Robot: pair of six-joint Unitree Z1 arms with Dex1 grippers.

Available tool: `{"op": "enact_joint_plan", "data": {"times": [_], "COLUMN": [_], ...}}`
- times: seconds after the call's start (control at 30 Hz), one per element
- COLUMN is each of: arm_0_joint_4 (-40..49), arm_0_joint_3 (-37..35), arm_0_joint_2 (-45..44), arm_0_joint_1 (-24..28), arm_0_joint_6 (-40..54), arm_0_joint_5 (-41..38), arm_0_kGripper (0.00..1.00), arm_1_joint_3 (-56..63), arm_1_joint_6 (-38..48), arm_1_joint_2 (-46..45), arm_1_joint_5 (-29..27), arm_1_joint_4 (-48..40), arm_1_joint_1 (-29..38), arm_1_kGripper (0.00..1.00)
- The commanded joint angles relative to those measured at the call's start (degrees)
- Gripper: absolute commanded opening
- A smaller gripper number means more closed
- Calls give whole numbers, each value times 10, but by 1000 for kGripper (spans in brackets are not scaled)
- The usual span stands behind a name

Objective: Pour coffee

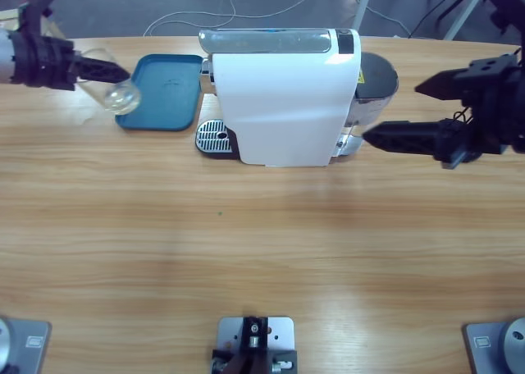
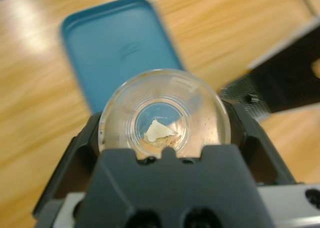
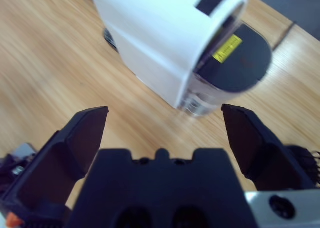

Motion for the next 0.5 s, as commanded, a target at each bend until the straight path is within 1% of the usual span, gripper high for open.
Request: {"op": "enact_joint_plan", "data": {"times": [0.03, 0.23, 0.5], "arm_0_joint_4": [23, 22, 22], "arm_0_joint_3": [-22, -29, -64], "arm_0_joint_2": [61, 105, 130], "arm_0_joint_1": [-104, -140, -156], "arm_0_joint_6": [73, 98, 109], "arm_0_joint_5": [-25, -14, -6], "arm_0_kGripper": [99, 98, 98], "arm_1_joint_3": [-1, 3, 4], "arm_1_joint_6": [-54, -61, -61], "arm_1_joint_2": [-45, -69, -74], "arm_1_joint_5": [0, -2, -3], "arm_1_joint_4": [77, 109, 114], "arm_1_joint_1": [-69, -79, -82], "arm_1_kGripper": [1000, 1000, 1000]}}
